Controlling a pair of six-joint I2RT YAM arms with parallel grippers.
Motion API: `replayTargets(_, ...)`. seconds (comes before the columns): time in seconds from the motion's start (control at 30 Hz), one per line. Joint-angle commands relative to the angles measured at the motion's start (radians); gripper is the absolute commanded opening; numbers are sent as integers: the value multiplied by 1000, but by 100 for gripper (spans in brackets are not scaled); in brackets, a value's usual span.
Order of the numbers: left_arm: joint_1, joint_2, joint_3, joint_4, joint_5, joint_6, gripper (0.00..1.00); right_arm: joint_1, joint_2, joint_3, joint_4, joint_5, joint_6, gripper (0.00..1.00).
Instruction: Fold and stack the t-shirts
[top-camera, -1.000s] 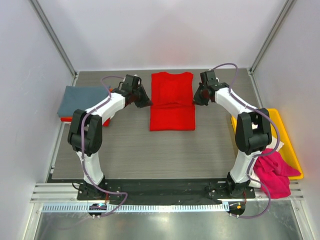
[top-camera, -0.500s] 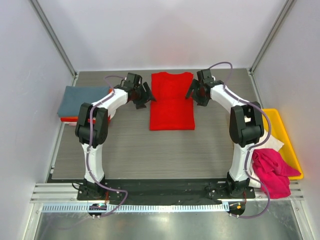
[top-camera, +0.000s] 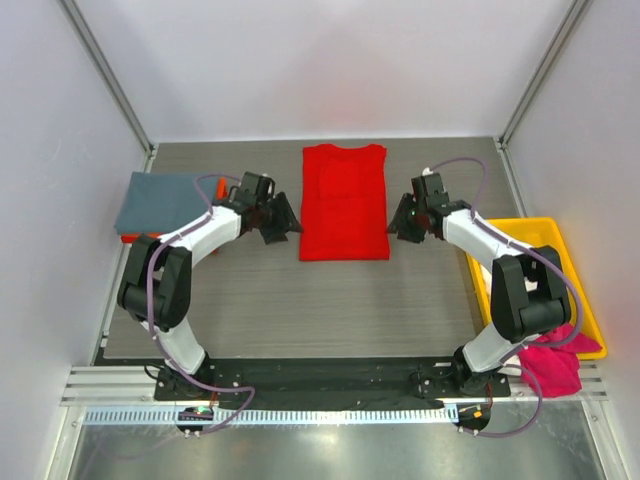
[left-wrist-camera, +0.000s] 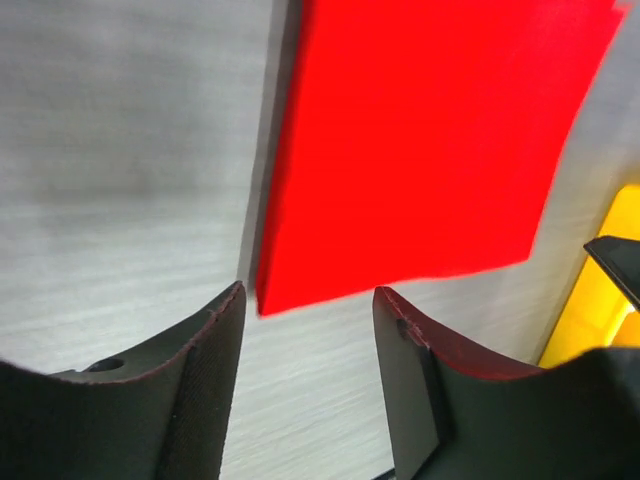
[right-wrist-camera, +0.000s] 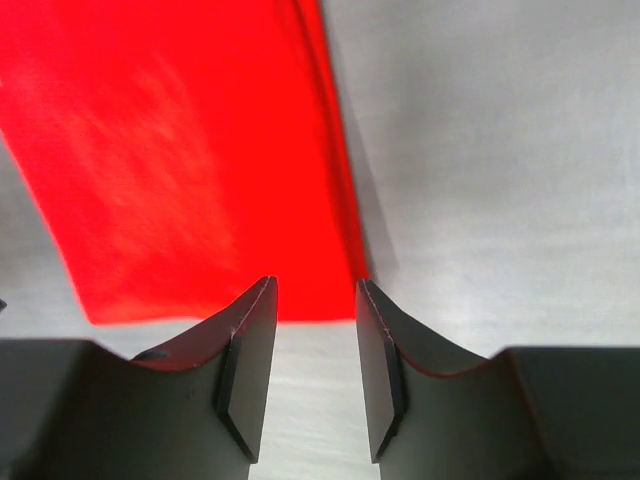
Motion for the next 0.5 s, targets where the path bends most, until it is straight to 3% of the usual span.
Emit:
replayTargets(0.0,-26,-49,-91,75,40,11,54,-3,-58,-86,63,-52,-18,43)
replayTargets(0.27,-27,-44,-149,130,52,17,54,-3,-31,-158,161,-110,-30,52)
replayTargets(0.47,-27,12,-132,151,68,15,51,-2,44,-135,186,-145,-31,45)
